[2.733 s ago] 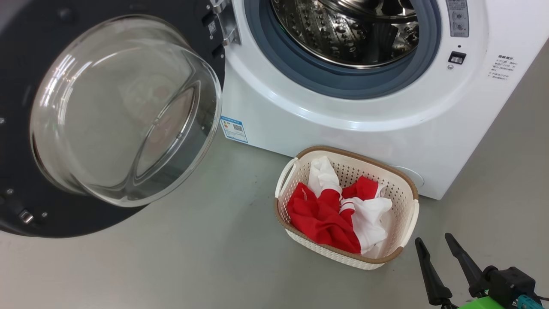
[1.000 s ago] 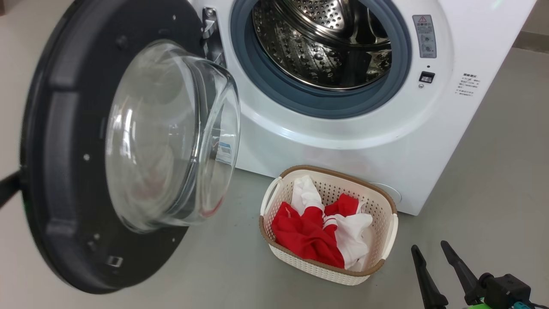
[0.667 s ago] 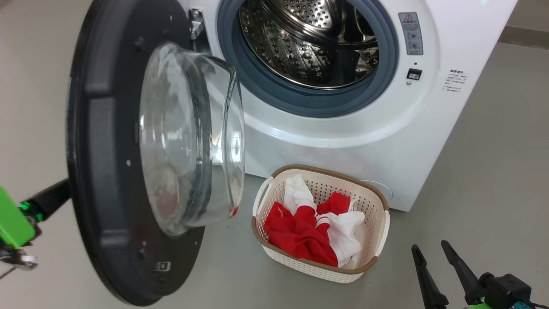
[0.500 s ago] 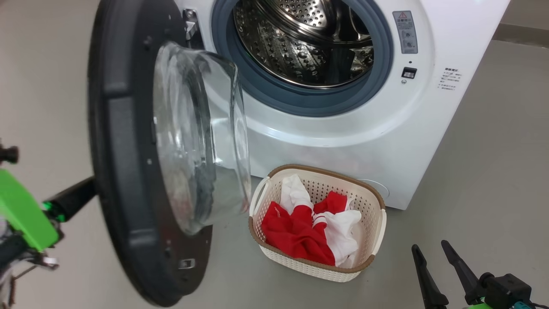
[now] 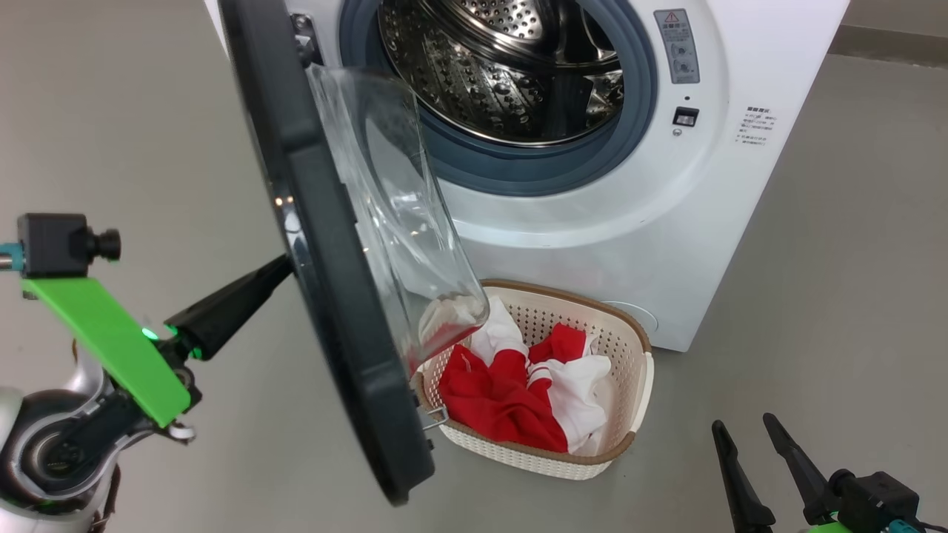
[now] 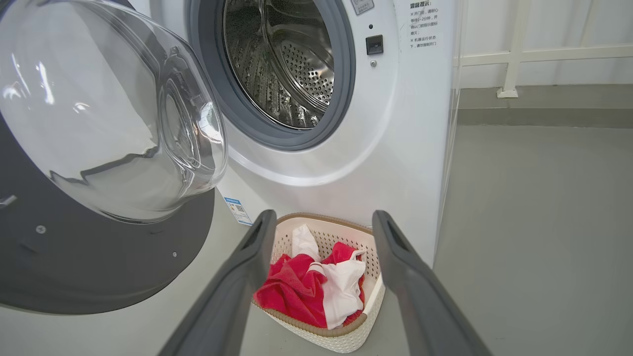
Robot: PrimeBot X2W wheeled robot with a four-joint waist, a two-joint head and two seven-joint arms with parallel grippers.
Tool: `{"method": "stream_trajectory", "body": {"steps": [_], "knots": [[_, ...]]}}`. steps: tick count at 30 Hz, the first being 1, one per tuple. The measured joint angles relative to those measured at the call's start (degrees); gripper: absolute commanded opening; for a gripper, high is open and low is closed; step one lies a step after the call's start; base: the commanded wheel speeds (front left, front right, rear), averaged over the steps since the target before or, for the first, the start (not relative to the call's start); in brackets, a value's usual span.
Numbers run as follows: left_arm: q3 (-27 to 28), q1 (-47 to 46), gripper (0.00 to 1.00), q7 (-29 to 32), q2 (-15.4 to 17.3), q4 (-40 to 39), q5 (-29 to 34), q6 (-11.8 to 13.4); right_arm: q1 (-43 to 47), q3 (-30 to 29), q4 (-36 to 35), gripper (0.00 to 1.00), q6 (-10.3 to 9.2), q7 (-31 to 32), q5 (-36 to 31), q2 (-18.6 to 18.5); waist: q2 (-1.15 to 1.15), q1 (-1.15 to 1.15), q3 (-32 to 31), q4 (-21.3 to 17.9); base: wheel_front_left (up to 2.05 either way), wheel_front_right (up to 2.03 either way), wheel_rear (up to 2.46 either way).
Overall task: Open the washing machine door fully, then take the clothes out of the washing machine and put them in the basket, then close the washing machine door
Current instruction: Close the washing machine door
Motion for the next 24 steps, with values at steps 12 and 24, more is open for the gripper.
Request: {"method": "stream_trajectory", "body": {"steps": [12, 24], "knots": [[-3.2, -1.3, 0.00, -7.9, 0.1, 0.6, -0.6, -0.1, 0.0, -0.2, -0.1, 1.00, 0.01, 0.0, 0.0, 0.3, 0.00, 0.00, 0.1, -0.4, 0.00, 0.00, 0.00], [-5.5, 8.8, 0.56, -19.0, -0.1, 5.3, -1.0, -0.1, 0.0, -0.1, 0.2, 1.00, 0.00, 0.0, 0.0, 0.7, 0.00, 0.00, -1.5, 1.1, 0.00, 0.00, 0.00]]}}
